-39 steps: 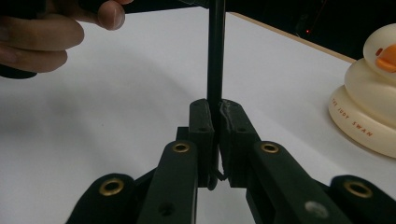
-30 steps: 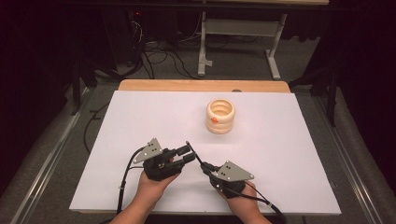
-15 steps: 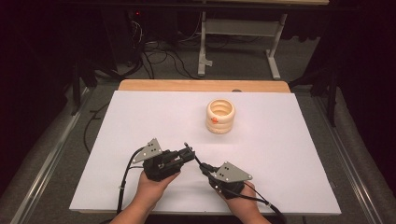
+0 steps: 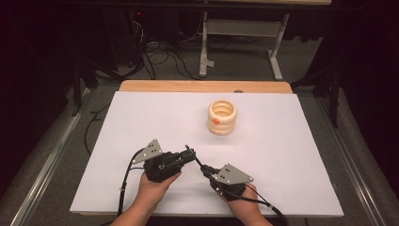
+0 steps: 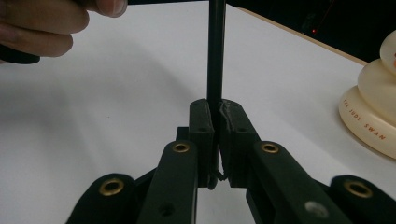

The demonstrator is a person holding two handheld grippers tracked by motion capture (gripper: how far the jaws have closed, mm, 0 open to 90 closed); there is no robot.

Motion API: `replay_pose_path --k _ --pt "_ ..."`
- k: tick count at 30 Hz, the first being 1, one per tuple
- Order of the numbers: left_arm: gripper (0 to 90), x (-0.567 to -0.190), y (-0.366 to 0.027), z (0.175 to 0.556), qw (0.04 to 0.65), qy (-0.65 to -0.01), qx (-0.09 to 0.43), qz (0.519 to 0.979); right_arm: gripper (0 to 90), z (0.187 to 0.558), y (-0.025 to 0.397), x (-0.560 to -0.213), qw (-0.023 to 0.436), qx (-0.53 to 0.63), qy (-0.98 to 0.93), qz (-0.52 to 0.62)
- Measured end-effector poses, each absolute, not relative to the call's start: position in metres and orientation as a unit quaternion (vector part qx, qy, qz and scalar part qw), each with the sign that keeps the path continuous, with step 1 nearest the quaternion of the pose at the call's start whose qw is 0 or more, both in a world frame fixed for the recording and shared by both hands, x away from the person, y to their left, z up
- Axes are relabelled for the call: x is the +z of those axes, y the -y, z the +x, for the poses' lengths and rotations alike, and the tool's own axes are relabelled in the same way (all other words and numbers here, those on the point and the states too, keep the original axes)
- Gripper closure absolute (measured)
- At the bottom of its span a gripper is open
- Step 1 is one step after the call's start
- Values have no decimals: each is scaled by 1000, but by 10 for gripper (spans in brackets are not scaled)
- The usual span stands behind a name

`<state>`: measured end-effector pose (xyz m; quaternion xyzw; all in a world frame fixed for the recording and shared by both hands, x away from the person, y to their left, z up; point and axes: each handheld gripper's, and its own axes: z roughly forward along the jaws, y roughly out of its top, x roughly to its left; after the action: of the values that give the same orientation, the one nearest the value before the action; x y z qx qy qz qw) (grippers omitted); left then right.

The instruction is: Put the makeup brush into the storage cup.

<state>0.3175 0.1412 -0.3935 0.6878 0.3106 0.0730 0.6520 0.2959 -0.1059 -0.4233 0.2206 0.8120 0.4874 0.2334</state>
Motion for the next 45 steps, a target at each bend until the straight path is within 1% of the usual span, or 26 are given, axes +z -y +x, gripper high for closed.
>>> replay_pose_path --k 12,24,31,38,45 --pt "824 -394 -140 318 657 -306 60 686 862 295 106 -423 234 483 -814 222" --pt "829 -394 -139 316 658 -300 65 688 848 296 106 -423 225 488 -813 223" --pt "829 -394 -138 316 655 -300 67 691 780 297 108 -422 220 486 -814 230" --pt "828 -395 -138 316 653 -299 70 692 653 296 107 -420 226 489 -810 231" --pt "828 -397 -133 314 648 -293 72 699 572 295 106 -418 234 493 -807 227"
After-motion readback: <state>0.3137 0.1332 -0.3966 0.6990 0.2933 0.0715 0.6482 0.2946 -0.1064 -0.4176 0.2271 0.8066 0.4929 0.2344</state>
